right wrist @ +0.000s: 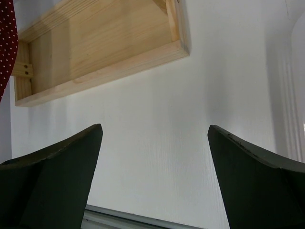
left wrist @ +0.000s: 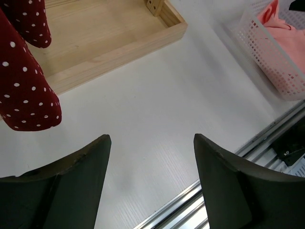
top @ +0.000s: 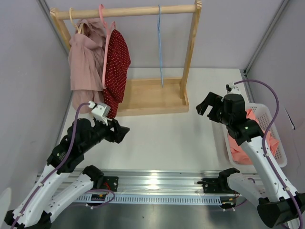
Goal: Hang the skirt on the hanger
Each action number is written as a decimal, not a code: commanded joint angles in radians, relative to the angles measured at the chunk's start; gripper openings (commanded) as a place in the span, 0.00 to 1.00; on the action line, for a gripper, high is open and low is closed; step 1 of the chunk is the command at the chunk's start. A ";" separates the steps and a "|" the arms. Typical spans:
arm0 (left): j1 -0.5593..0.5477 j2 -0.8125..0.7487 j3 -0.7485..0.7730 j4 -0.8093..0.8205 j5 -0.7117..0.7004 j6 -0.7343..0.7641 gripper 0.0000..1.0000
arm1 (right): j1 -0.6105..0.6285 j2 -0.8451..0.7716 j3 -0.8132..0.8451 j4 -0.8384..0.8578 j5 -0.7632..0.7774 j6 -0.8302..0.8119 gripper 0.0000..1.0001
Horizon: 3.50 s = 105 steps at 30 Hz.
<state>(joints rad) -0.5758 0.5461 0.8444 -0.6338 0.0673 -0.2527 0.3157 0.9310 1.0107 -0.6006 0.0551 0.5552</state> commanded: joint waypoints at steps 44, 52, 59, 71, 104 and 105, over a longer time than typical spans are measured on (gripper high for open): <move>-0.006 0.143 0.084 0.068 0.164 -0.028 0.76 | -0.836 0.334 -0.083 -0.061 0.327 0.141 0.99; -0.006 0.172 0.099 0.062 0.164 -0.017 0.76 | -0.842 0.440 -0.139 0.030 0.347 0.161 0.99; -0.006 0.175 0.090 0.062 0.160 -0.019 0.76 | -0.834 0.444 -0.181 0.122 0.305 0.121 0.55; -0.006 0.176 0.090 0.069 0.163 -0.025 0.75 | -0.787 0.258 -0.077 0.035 0.221 0.069 0.00; -0.004 0.213 0.101 0.057 0.266 0.012 0.75 | -0.948 0.359 -0.136 0.022 0.474 0.037 0.94; -0.006 0.215 0.101 0.059 0.269 0.012 0.75 | -0.948 0.362 -0.145 0.027 0.471 0.038 0.93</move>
<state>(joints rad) -0.5770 0.7589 0.9283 -0.6006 0.3035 -0.2539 -0.6254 1.2762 0.8566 -0.6079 0.4927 0.5903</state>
